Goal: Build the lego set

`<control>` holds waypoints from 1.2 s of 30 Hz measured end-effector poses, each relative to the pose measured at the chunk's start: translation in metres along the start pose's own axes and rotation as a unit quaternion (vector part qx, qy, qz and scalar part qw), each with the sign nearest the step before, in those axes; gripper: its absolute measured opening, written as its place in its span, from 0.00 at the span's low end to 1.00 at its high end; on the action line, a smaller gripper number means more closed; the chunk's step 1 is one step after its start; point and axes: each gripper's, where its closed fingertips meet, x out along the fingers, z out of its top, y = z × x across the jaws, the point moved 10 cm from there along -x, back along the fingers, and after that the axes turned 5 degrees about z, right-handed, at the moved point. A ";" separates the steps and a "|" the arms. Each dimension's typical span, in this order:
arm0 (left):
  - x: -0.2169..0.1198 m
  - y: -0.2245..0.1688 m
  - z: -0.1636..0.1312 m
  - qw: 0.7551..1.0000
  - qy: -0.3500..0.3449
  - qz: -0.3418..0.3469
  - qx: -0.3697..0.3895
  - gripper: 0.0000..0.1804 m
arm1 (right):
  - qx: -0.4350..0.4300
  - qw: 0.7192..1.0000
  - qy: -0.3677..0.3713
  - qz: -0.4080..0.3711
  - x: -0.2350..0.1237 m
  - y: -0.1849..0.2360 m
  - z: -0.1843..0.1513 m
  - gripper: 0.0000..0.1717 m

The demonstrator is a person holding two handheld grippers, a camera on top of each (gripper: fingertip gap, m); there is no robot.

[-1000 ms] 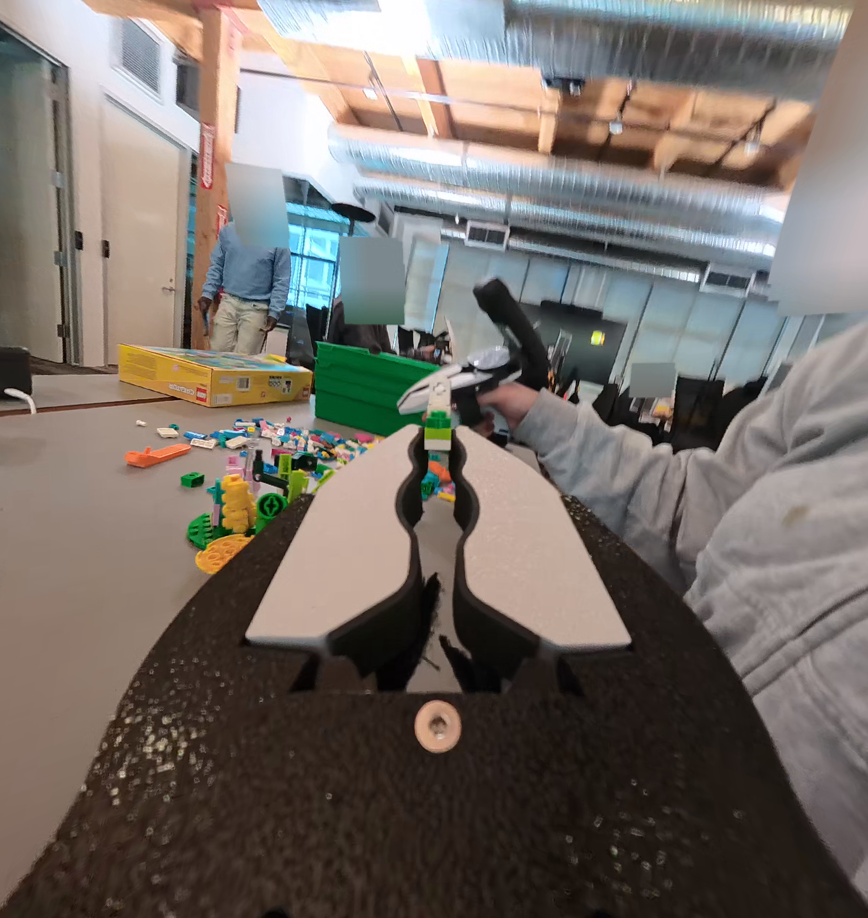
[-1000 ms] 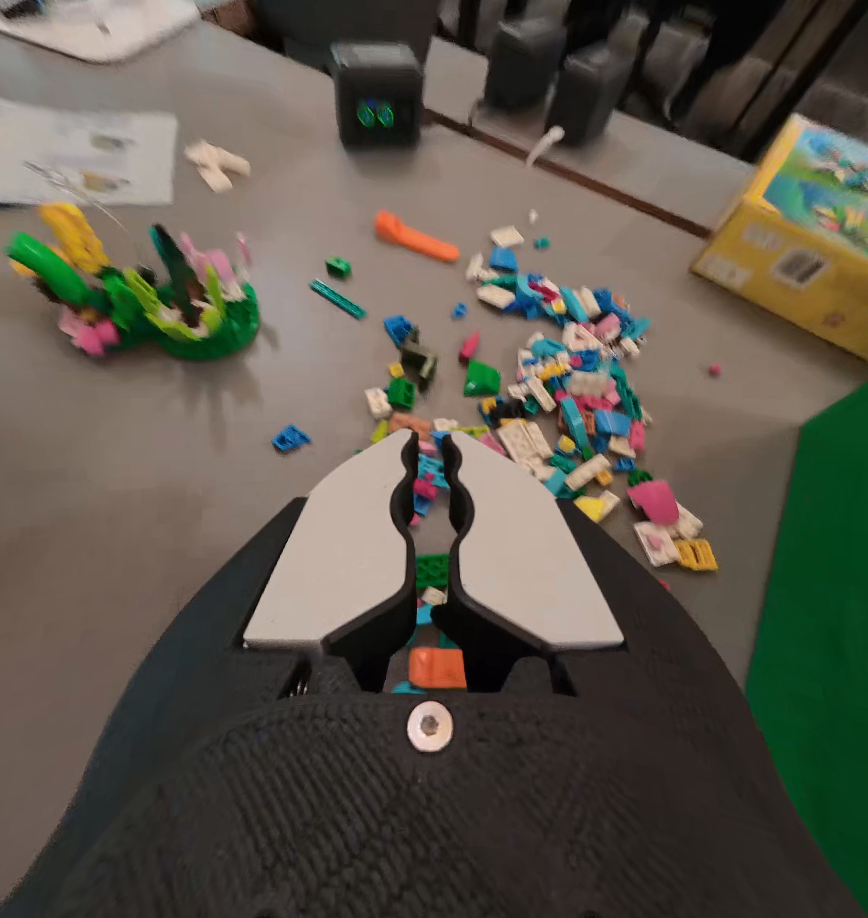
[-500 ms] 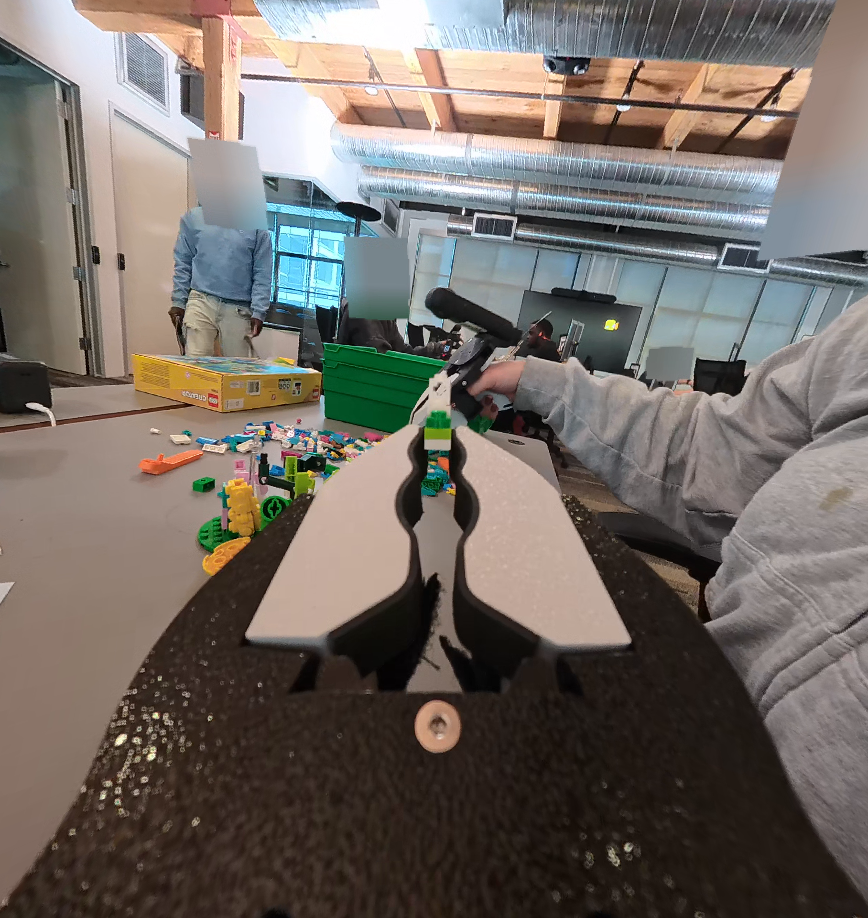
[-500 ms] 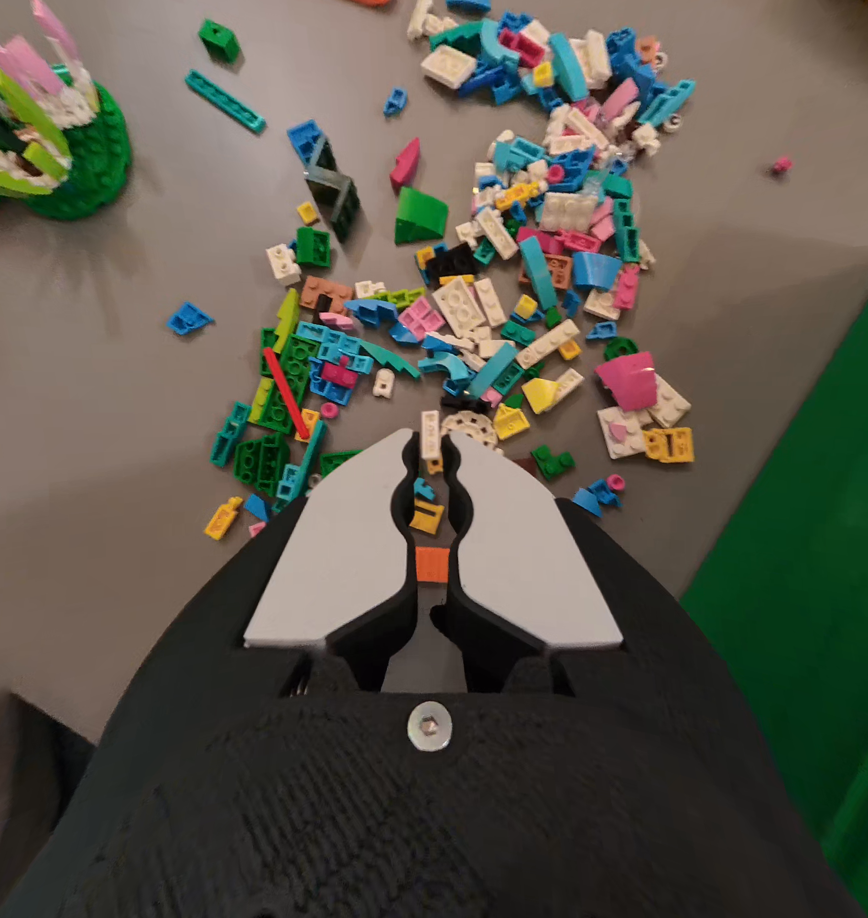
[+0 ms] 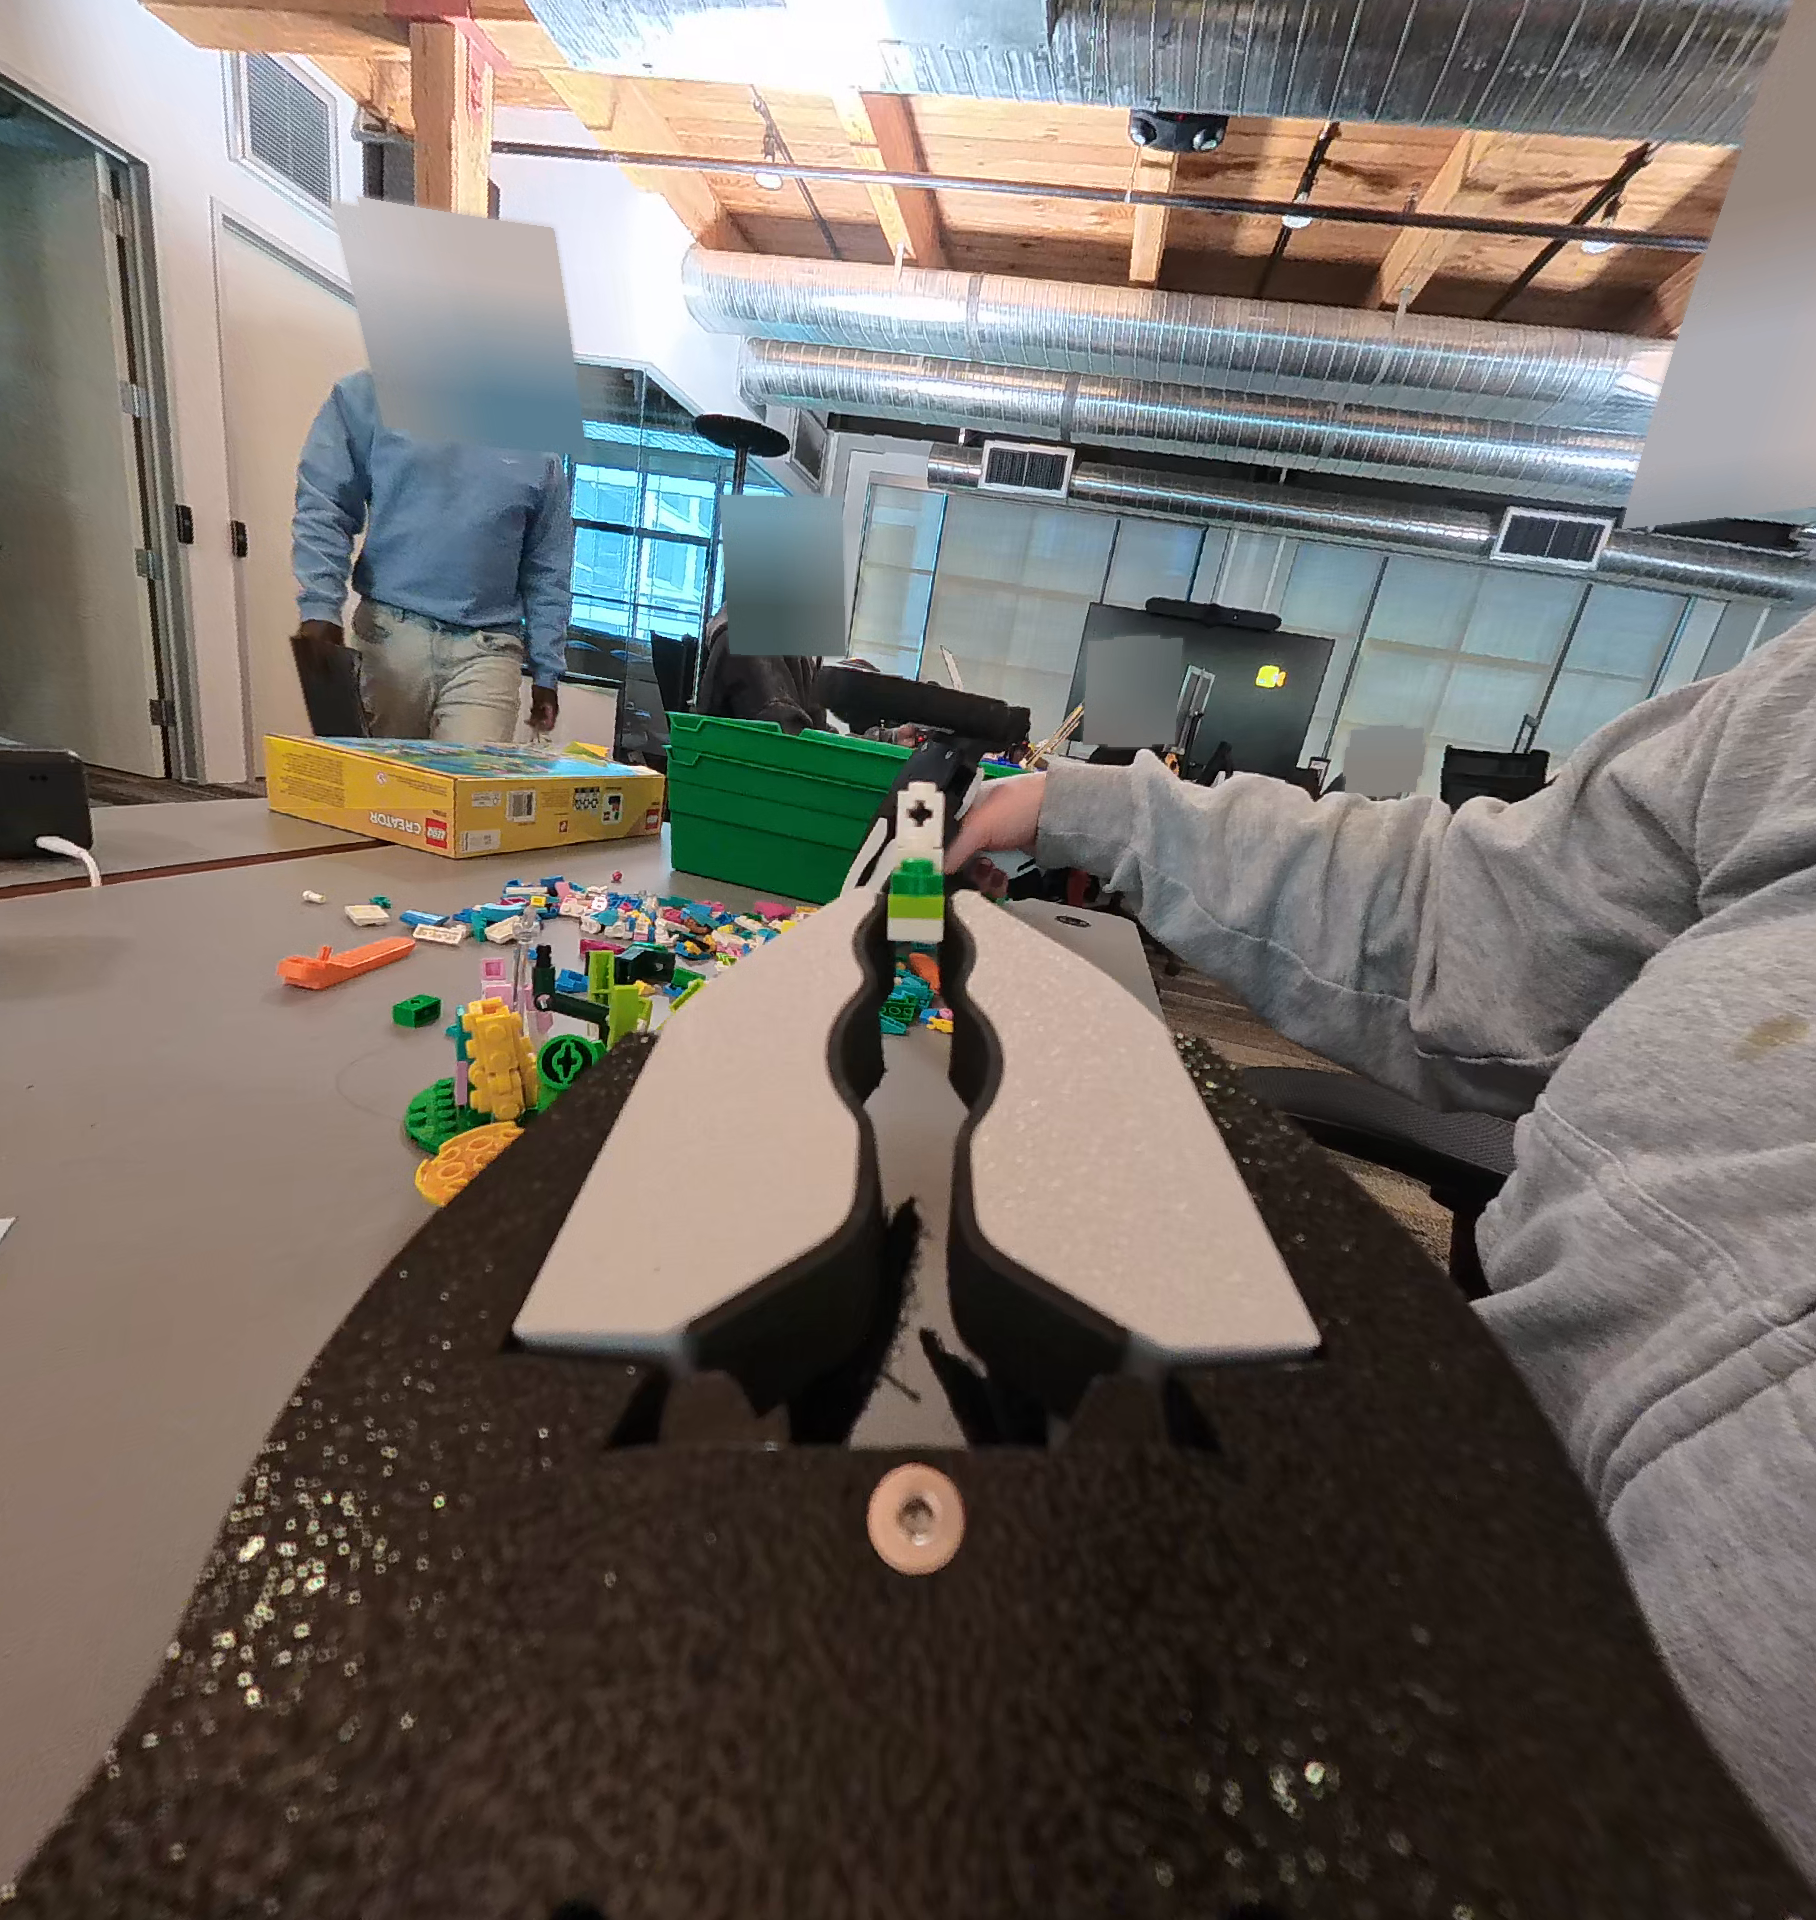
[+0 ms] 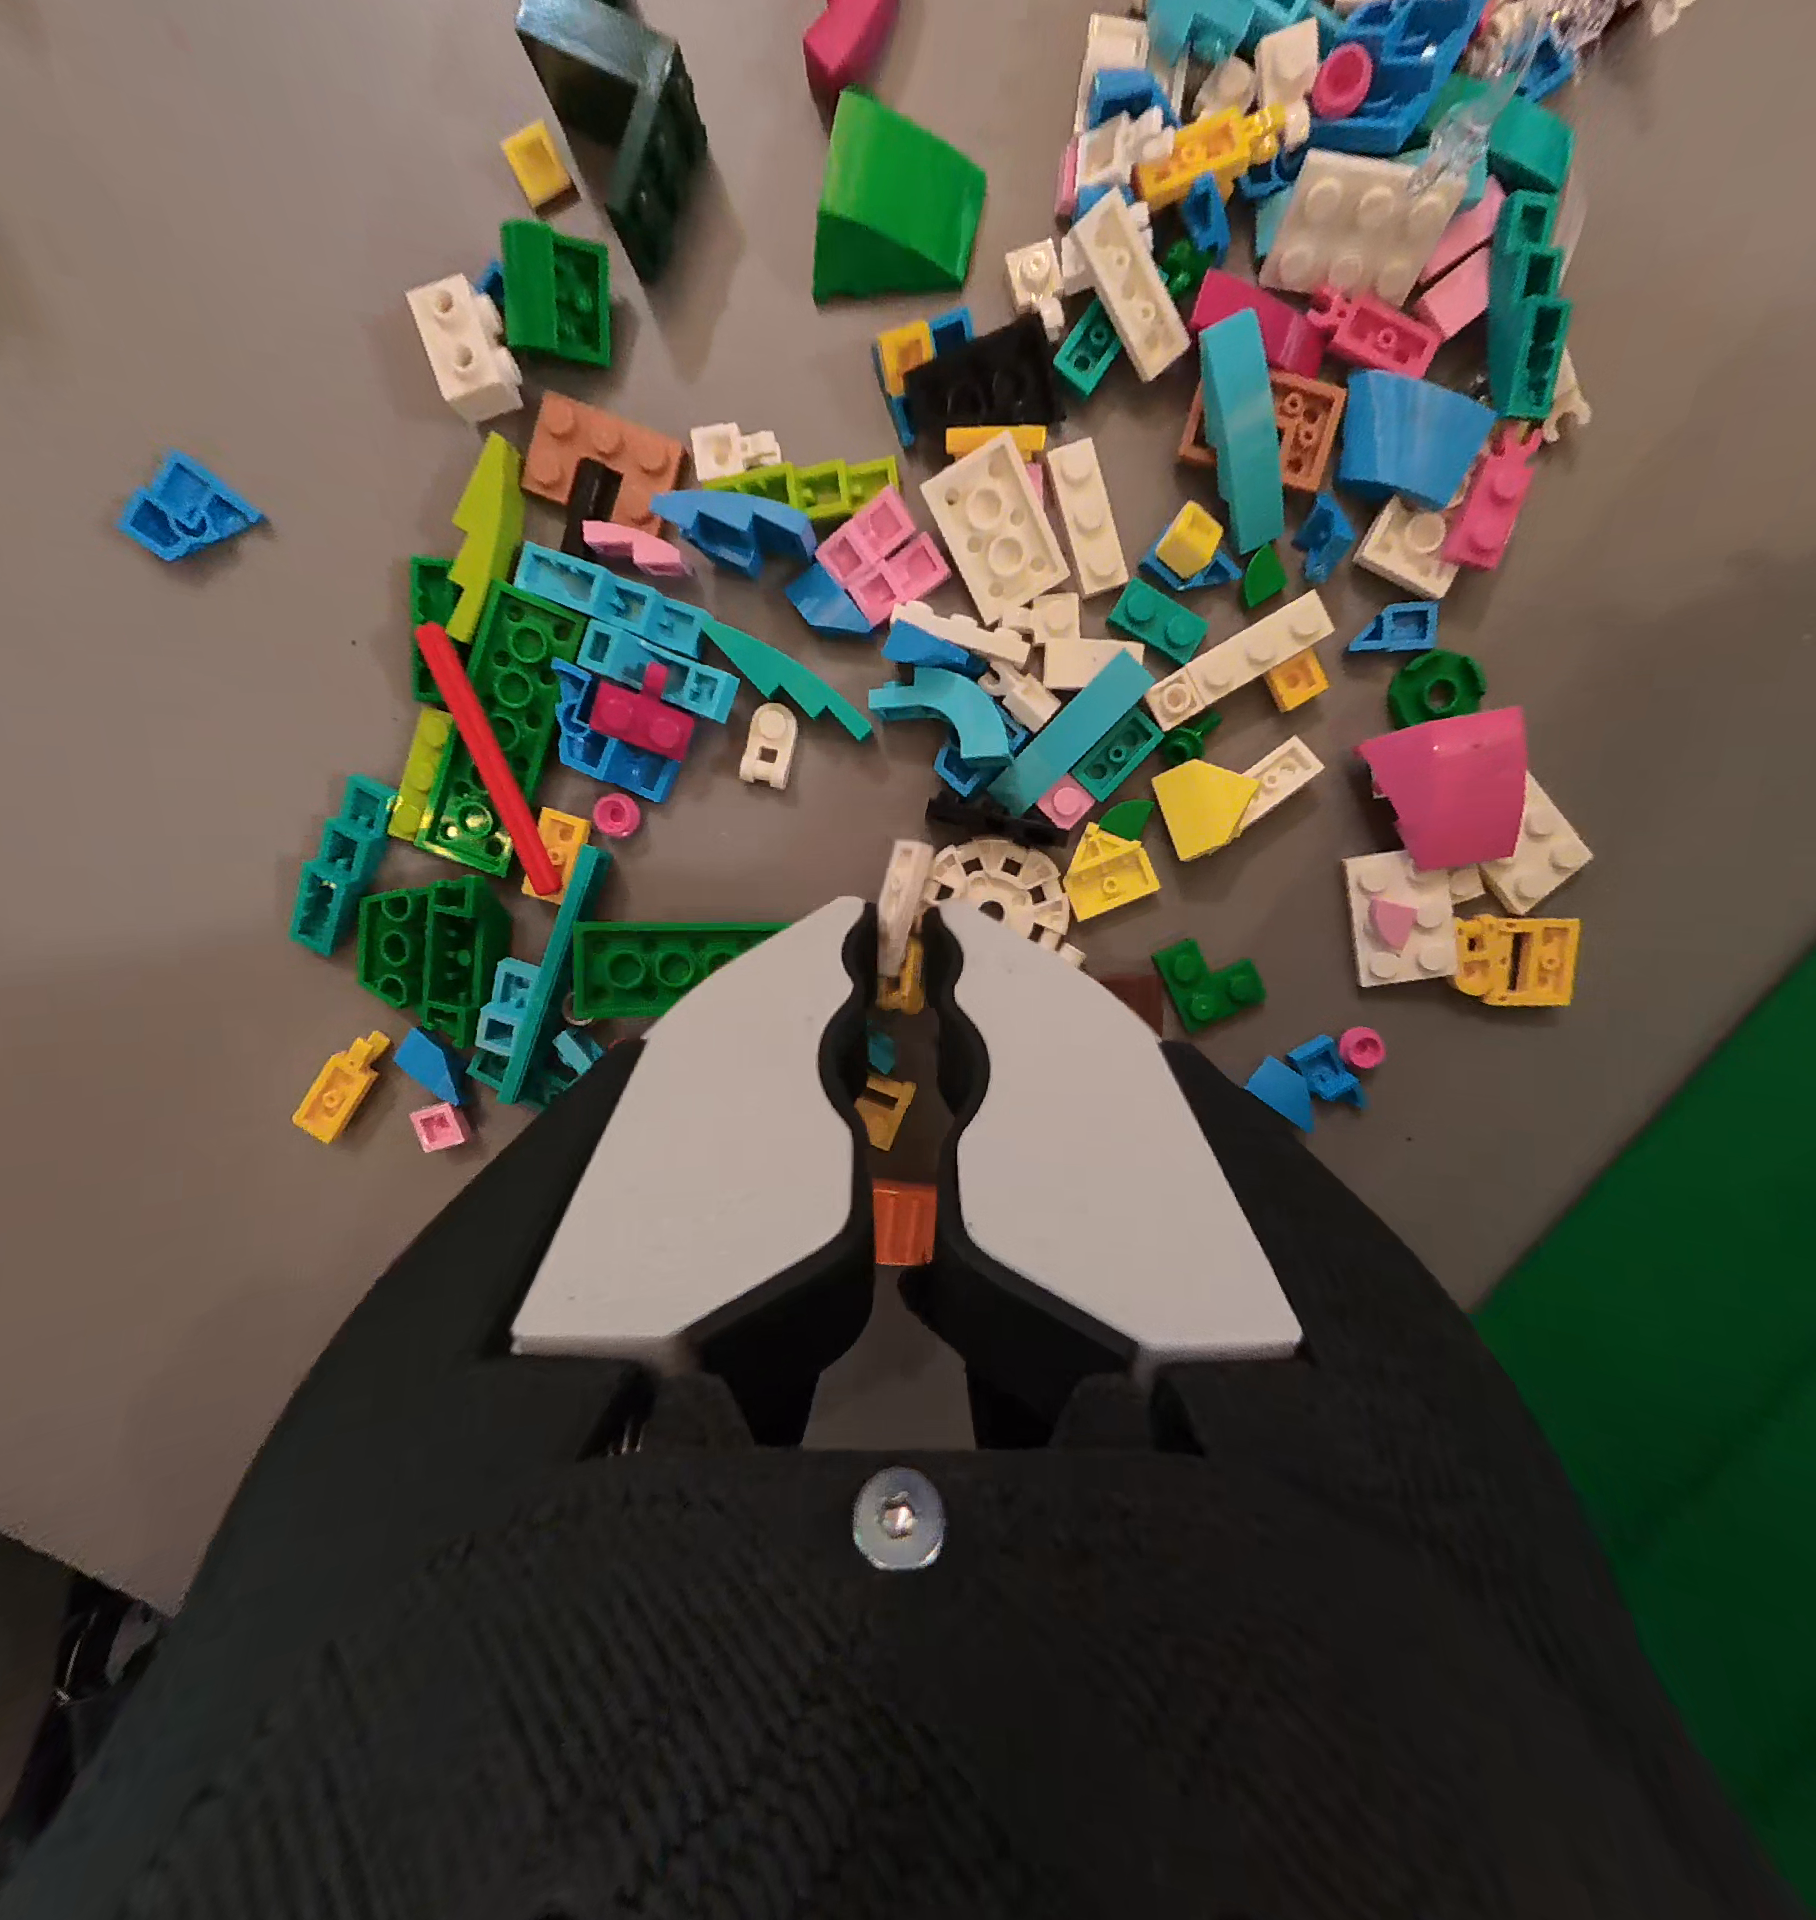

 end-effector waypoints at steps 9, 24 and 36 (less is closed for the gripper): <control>0.001 0.000 0.000 1.000 0.002 0.000 -0.001 0.04 | -0.071 0.995 -0.043 -0.053 -0.005 0.022 0.004 0.02; 0.001 -0.001 0.000 1.000 0.008 -0.002 0.004 0.04 | -0.571 0.811 -0.092 -0.088 0.020 0.171 -0.002 0.02; 0.002 -0.001 -0.001 1.000 0.013 -0.005 0.004 0.04 | -0.581 0.809 -0.054 -0.067 0.023 0.174 -0.010 0.03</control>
